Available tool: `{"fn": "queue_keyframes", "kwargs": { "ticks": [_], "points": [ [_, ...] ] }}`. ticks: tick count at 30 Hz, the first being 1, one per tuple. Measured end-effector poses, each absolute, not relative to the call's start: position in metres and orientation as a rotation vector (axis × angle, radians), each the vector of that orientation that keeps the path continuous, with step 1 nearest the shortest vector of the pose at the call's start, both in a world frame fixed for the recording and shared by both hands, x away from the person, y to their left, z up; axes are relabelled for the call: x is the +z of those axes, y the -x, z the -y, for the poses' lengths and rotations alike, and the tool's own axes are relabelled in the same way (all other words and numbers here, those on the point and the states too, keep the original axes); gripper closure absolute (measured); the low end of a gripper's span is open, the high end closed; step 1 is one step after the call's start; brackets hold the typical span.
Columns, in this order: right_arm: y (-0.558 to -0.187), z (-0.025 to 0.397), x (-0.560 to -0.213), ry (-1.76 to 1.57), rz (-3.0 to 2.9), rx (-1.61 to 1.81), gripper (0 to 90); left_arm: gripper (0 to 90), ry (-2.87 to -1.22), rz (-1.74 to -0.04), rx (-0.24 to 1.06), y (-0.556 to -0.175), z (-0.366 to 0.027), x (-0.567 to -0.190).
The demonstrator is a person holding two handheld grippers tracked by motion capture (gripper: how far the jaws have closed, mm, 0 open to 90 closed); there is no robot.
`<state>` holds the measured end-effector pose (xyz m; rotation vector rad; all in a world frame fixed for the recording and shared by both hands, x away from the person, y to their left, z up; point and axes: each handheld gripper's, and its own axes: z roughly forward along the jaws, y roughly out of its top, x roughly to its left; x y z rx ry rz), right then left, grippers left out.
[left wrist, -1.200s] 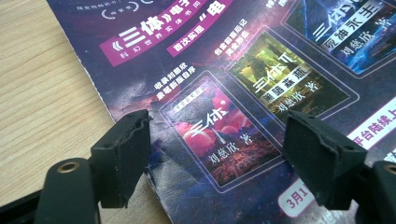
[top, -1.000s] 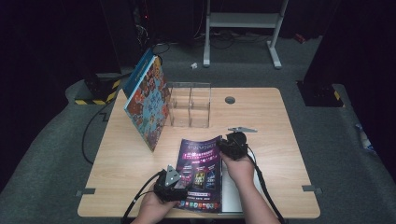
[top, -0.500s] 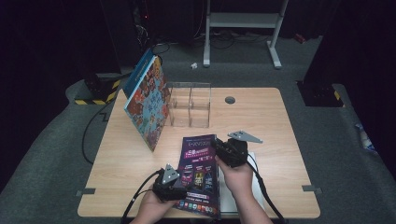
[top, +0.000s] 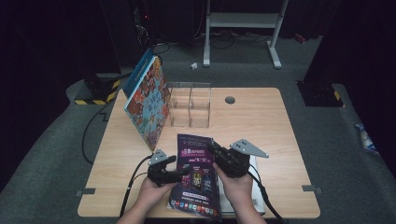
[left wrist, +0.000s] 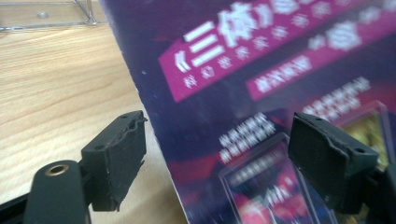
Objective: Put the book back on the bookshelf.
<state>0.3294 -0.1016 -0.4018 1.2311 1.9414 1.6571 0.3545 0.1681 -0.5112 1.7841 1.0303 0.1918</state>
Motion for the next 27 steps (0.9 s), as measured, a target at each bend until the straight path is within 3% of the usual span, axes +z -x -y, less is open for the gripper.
{"fn": "queue_keyframes", "kwargs": {
  "ticks": [9, 12, 21, 27],
  "points": [
    [-0.32, 0.101, -0.399, -1.166, -1.931, 1.684, 82.9, 22.0, -1.703, -1.022, -0.075, -0.368, -0.17, -0.521],
    [-0.319, 0.101, -0.399, -1.159, -1.933, 1.684, 83.0, 26.0, -1.721, -1.016, -0.053, -0.367, -0.171, -0.52],
    [-0.317, 0.1, -0.397, -1.141, -1.924, 1.71, 83.1, 60.9, -1.695, -1.024, 0.127, -0.351, -0.18, -0.503],
    [-0.317, 0.099, -0.395, -1.131, -1.911, 1.711, 83.1, 74.7, -1.686, -0.992, 0.235, -0.339, -0.182, -0.49]
  ]
}}
